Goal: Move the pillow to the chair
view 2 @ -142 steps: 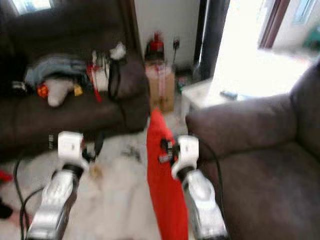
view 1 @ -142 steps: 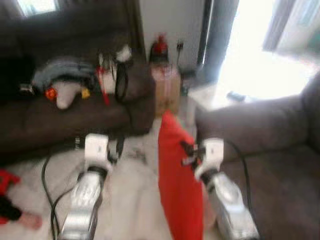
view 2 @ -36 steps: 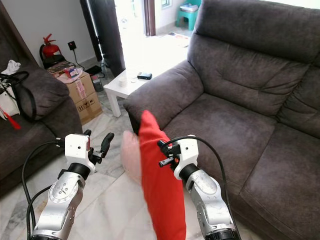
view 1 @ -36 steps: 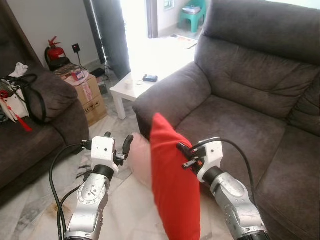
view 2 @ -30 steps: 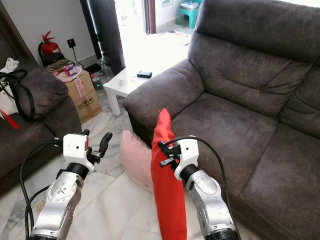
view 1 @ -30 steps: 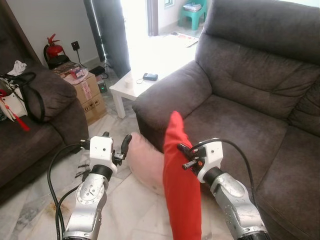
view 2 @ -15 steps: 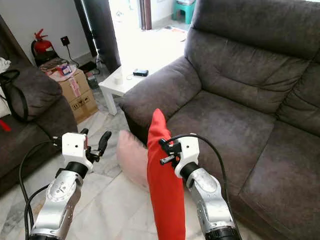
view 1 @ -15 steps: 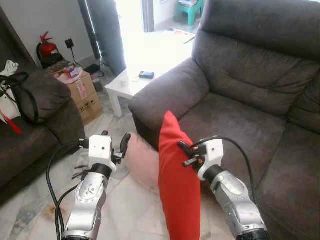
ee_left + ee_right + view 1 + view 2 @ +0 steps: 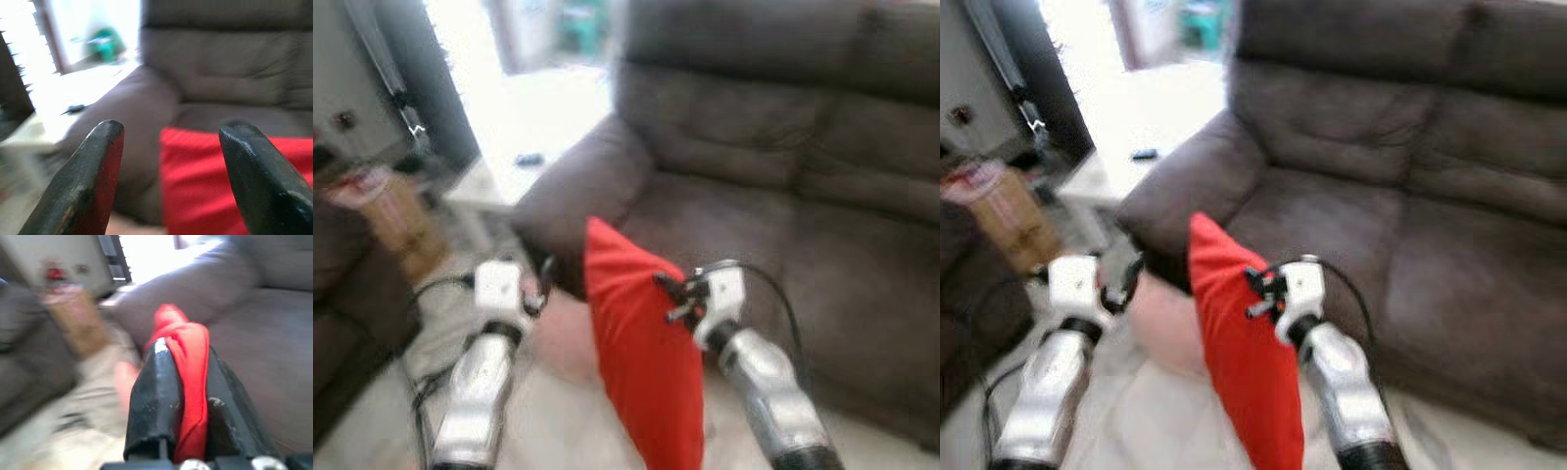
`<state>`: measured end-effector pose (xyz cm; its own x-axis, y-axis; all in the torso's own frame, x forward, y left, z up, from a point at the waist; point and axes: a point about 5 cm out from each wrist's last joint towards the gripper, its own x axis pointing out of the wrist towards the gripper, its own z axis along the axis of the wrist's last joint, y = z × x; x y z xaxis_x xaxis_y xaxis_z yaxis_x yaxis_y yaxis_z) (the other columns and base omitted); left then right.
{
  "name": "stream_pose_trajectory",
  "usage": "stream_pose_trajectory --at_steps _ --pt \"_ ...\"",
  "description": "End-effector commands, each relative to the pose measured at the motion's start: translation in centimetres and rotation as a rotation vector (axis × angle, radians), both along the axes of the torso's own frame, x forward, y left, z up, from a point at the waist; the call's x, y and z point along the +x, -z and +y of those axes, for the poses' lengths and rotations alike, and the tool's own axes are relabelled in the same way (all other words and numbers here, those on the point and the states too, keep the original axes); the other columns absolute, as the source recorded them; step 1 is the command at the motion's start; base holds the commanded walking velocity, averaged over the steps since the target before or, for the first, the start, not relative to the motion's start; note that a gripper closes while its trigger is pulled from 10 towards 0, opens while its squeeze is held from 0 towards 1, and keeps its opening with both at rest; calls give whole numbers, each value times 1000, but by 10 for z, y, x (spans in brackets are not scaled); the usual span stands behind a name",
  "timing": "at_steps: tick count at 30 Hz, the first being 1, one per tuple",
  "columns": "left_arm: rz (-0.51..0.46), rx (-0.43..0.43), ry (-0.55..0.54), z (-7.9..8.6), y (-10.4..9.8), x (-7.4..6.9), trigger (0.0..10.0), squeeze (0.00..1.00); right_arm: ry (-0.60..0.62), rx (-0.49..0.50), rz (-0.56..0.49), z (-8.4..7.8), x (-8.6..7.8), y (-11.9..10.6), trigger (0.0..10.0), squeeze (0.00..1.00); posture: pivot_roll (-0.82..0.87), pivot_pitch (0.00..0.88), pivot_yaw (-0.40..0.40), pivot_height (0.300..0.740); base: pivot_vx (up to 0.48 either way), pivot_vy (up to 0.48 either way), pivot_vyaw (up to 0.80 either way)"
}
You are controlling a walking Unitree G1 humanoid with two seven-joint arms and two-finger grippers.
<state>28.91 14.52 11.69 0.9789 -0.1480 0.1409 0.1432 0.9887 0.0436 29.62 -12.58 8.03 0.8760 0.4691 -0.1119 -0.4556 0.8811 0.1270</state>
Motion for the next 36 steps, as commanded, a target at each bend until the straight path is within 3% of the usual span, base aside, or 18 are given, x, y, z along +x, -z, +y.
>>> stream_pose_trajectory --at_steps 1,13,18,25,31,36 --pt "13 13 -37 12 4 -2 10000 0 -30 51 -157 13 8 -32 10000 0 19 0 36 740 0 0 -725" --pt "13 14 -37 12 4 -1 10000 0 -13 50 -163 10 10 -33 10000 0 18 0 38 740 0 0 -725" --pt "13 13 -32 12 4 -1 10000 0 -43 39 -175 10 7 -33 10000 0 18 0 38 740 0 0 0" --pt "32 21 6 11 4 -1 10000 0 -200 -5 -162 9 -1 -33 10000 0 17 0 37 740 0 0 0" --pt "89 16 99 13 8 -5 10000 0 -404 -50 -119 7 -16 -32 10000 0 17 0 38 740 0 0 0" --pt "140 25 188 17 7 -7 10000 0 -507 -101 -76 2 -26 -27 10000 0 21 0 39 740 0 0 0"
